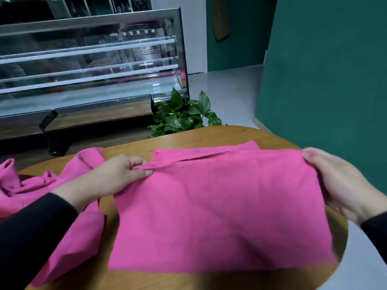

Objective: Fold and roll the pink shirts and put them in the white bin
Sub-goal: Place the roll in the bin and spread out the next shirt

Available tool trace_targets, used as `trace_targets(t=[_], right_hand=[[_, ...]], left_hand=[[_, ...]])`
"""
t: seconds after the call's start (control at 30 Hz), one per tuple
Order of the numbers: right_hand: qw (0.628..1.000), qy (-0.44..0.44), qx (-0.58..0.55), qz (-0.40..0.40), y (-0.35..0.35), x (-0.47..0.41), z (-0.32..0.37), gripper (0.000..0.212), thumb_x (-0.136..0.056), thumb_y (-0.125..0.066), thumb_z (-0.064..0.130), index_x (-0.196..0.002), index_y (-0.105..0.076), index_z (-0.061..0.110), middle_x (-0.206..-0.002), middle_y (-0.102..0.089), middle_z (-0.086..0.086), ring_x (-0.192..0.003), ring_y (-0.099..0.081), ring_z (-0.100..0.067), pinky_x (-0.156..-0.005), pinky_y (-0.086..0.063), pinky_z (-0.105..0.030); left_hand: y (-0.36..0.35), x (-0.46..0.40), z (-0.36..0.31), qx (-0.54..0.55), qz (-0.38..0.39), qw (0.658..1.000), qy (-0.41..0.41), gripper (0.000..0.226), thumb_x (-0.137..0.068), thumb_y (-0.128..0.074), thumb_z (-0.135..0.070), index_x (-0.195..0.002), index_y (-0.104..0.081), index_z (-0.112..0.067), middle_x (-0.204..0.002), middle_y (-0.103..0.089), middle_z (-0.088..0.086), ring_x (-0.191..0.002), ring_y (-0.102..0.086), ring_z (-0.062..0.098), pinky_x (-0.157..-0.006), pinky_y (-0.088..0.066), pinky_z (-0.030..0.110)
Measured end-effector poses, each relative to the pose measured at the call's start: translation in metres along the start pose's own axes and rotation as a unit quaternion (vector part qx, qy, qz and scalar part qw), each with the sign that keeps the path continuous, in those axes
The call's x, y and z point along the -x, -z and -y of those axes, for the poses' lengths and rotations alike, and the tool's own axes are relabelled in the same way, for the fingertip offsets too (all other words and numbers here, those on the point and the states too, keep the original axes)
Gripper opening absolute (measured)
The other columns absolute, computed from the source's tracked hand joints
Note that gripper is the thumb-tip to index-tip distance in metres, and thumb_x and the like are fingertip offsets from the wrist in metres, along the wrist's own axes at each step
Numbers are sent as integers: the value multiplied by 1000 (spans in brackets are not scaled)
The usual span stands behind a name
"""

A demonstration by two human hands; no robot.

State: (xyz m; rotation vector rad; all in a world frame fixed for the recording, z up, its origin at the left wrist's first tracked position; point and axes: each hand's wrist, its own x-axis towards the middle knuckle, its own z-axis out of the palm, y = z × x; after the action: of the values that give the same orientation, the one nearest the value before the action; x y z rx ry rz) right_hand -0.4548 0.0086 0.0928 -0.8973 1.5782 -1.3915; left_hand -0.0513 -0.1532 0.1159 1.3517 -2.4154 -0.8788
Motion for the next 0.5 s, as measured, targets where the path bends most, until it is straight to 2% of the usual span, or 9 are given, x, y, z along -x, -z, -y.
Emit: trace_targets(t=[0.07, 0.17, 0.3, 0.37, 0.43, 0.5], right_hand=[[999, 3, 31, -9, -13, -39, 5, 30, -105, -43, 24, -98, -69, 11, -87, -68, -7, -76, -61, -15, -73, -46, -33], [999, -12, 38, -15, -30, -106, 3, 29, -107, -39, 24, -101, -64, 11, -87, -65, -9, -73, -61, -16, -72, -48, -32], [993, -56, 106, 8, -49, -173, -34, 36, -107, -35, 17, -78, -56, 9, -65, -61, -8, -51, -59, -13, -66, -50, -32], [982, -66, 179, -6, -48, -193, -56, 37, -108, -37, 22, -84, -61, 8, -74, -68, -11, -60, -63, -18, -65, -52, -30], [965, -52, 256, -34, -43, -209, -69, 35, -107, -41, 29, -88, -64, 12, -84, -69, -9, -72, -63, -24, -71, -50, -34], [949, -27, 311, -45, -41, -218, -71, 36, -106, -45, 33, -81, -60, 12, -78, -65, -4, -71, -59, -25, -67, -45, -33]], left_hand=[[2, -39, 14, -36, -34, 999, -3, 20, -96, -65, -27, -78, -66, -19, -68, -64, -7, -60, -53, 6, -62, -45, 30], [1, -100, 29, -71, -72, 995, 2, 21, -98, -62, -27, -82, -64, -13, -76, -66, 6, -64, -55, 13, -63, -43, 33], [-27, -162, 64, -137, -19, 990, 42, 20, -103, -51, -27, -87, -57, -17, -80, -61, -1, -80, -57, 21, -67, -36, 31], [-40, -178, 81, -146, -27, 987, 55, 23, -103, -51, -29, -88, -58, -13, -78, -59, 0, -77, -55, 23, -64, -36, 32], [-43, -187, 95, -148, -41, 986, 58, 25, -101, -56, -31, -80, -58, -17, -73, -58, -4, -70, -53, 18, -57, -34, 29], [-40, -189, 103, -157, -41, 984, 71, 19, -98, -62, -32, -82, -61, -22, -78, -62, -7, -72, -55, 14, -59, -38, 24]])
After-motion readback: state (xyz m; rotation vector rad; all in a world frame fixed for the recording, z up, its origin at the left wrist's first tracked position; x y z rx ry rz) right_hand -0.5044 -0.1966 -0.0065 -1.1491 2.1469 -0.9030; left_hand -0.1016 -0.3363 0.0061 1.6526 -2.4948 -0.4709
